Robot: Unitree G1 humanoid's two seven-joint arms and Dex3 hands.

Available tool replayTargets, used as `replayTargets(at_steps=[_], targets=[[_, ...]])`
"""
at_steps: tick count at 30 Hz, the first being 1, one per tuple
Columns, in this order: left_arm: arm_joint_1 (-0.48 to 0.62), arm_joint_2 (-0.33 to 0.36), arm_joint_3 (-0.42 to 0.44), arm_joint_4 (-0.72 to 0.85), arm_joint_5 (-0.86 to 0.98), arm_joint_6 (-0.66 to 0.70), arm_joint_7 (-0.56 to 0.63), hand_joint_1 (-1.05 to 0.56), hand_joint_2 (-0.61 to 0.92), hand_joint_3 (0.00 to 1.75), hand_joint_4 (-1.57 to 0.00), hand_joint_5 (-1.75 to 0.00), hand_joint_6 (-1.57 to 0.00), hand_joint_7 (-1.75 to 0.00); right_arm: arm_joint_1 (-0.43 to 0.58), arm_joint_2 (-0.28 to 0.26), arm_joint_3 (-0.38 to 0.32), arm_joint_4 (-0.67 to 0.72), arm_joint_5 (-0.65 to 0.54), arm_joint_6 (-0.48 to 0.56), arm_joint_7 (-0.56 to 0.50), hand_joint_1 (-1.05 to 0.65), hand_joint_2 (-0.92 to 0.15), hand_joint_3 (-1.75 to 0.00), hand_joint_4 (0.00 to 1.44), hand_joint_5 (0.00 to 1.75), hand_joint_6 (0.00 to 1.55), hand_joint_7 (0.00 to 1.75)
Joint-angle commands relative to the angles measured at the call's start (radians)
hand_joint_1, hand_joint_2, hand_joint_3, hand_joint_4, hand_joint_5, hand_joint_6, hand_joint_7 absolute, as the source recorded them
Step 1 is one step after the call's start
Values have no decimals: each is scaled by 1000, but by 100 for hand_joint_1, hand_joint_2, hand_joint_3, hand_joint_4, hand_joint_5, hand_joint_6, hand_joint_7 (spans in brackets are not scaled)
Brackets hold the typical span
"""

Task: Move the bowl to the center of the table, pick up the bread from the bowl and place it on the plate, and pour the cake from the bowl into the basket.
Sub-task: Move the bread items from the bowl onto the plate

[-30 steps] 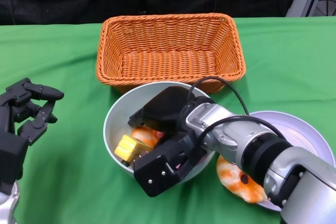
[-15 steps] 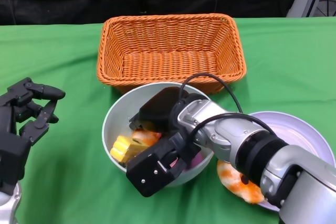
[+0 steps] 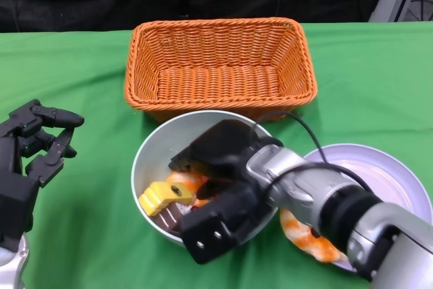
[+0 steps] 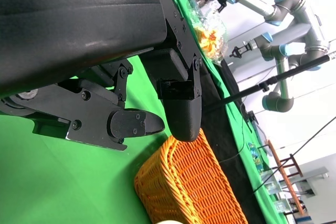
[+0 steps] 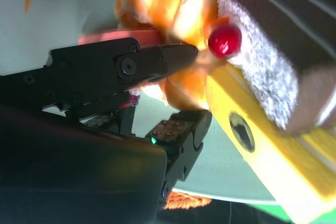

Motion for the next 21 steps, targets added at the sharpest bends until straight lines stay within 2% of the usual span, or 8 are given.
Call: replayTargets(at_steps=[1, 8, 10, 11, 16, 18, 19, 21], targets=[[9, 13, 4, -5, -3, -16, -4, -10, 92, 38, -78, -137, -81, -102, 49, -24, 14, 56, -18, -18, -34, -25, -85, 0, 69, 92, 102, 1], [9, 14, 5, -3, -6, -19, -7, -10, 92, 38, -79, -136, -81, -100, 52, -25, -6, 78, -4, -44, -130, -30, -83, 0, 69, 99, 111, 3], [9, 13, 6, -3, -13, -15, -14, -11, 92, 38, -79, -136, -81, -100, 55, -29, -21, 78, 4, -53, -175, -29, -84, 0, 74, 85, 111, 1], [9, 12, 6, -2, -15, -14, -16, -10, 92, 38, -79, -136, -82, -99, 55, -31, -26, 78, 7, -58, -189, -28, -84, 0, 74, 85, 111, 1], [7, 15, 4, 2, -9, -16, -12, -10, 92, 38, -80, -135, -82, -99, 50, -36, -39, 82, 16, -66, -221, -25, -85, 0, 66, 116, 111, 1], [7, 16, 5, 4, -13, -18, -18, -10, 92, 38, -80, -135, -82, -98, 49, -36, -53, 80, 28, -73, -233, -26, -85, 0, 64, 118, 111, 1], [8, 17, 5, 4, -13, -20, -19, -10, 92, 38, -80, -135, -83, -98, 48, -37, -60, 78, 32, -76, -242, -26, -85, 0, 68, 110, 112, 1], [8, 18, 5, 6, -13, -21, -23, -10, 92, 38, -80, -134, -83, -98, 47, -37, -73, 75, 38, -83, -250, -26, -85, 0, 70, 107, 113, 1]])
